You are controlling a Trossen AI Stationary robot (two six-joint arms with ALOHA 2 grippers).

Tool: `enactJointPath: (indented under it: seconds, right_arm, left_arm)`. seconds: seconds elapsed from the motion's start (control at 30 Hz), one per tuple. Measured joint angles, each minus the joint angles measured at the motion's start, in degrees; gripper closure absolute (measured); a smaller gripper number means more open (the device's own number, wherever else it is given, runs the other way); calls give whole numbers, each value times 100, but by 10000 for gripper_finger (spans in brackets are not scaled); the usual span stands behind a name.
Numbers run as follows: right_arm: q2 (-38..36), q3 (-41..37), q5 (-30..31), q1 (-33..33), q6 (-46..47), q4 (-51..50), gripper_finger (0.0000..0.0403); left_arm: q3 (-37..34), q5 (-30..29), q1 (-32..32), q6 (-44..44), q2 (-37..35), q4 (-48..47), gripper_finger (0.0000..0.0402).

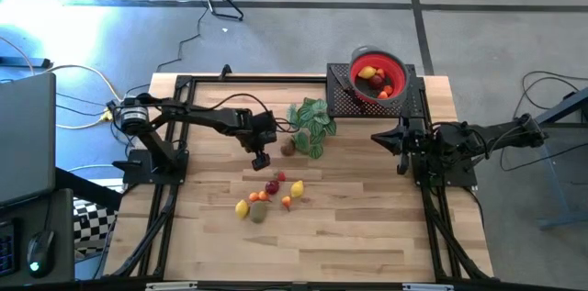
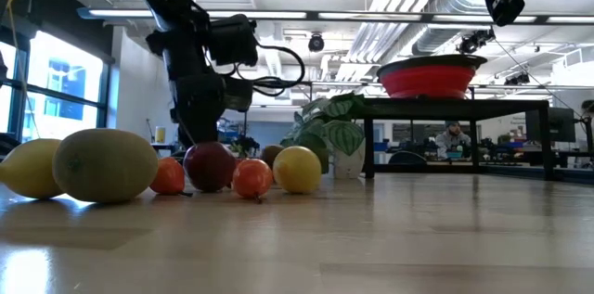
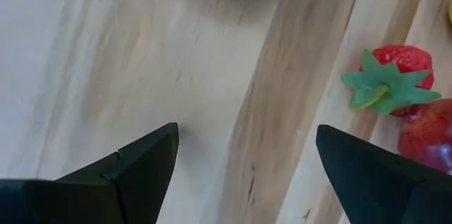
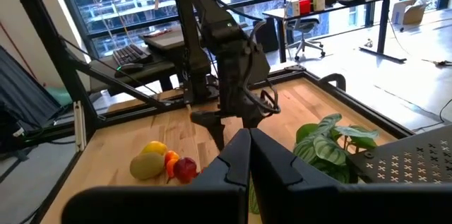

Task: Pick & Place Fruit
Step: Put the kiwi into the red colander

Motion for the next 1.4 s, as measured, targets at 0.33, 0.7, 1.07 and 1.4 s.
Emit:
enactJointPath:
  seconds: [0.33, 0.7, 1.07, 1.4]
  right_arm:
    - [4, 0, -21, -2, 0, -42, 400]
    - [4, 0, -26, -2, 0, -55, 400]
    - [4, 0, -25, -2, 0, -55, 400]
    - [4, 0, -26, 1, 0, -66, 400]
  left_arm:
    - [0, 95, 0, 79, 0, 162, 73]
    - [2, 700, 0, 840, 0, 410, 73]
    - [9, -217, 0, 1526, -2, 703, 73]
    - [9, 349, 2, 2249, -2, 1224, 73]
